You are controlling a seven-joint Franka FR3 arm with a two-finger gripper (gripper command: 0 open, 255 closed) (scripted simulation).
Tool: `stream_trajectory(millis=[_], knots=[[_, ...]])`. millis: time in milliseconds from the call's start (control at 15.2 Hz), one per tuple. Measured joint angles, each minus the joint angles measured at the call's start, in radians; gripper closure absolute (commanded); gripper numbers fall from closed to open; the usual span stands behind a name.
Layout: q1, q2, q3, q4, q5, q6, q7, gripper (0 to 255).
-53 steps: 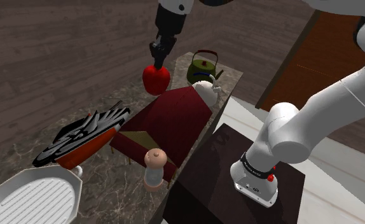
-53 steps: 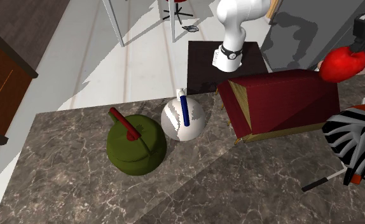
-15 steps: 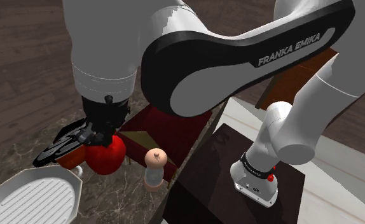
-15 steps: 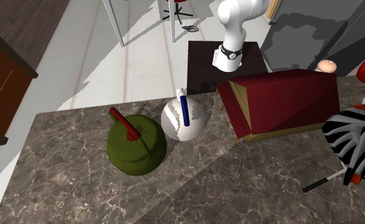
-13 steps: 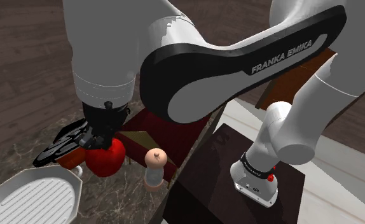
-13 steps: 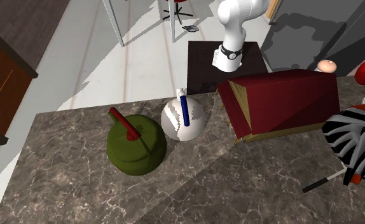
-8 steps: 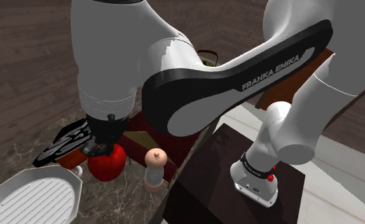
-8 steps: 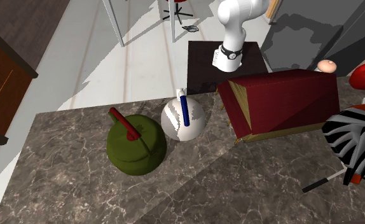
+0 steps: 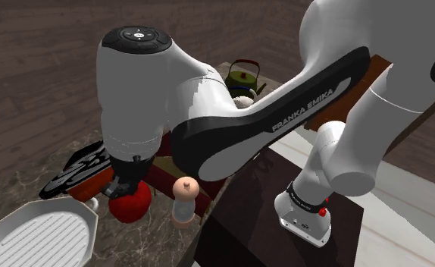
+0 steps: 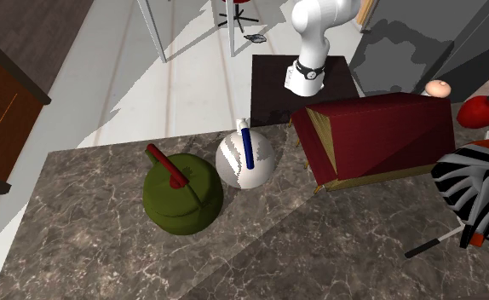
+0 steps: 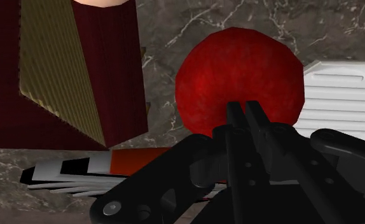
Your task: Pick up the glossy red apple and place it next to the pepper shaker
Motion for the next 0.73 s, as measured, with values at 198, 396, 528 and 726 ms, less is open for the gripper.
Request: stream_trajectory(millis=[198, 396, 528, 726], knots=[[0.002, 0.021, 0.003, -0.025, -0.019, 0.042, 0.02, 255], [0.002, 0.044, 0.004, -0.041, -0.039, 0.077, 0.036, 255], [0.003, 0.063, 0.003, -0.052, -0.056, 0.103, 0.051, 255], [0.004, 0.088, 0.002, -0.07, -0.081, 0.141, 0.071, 255]])
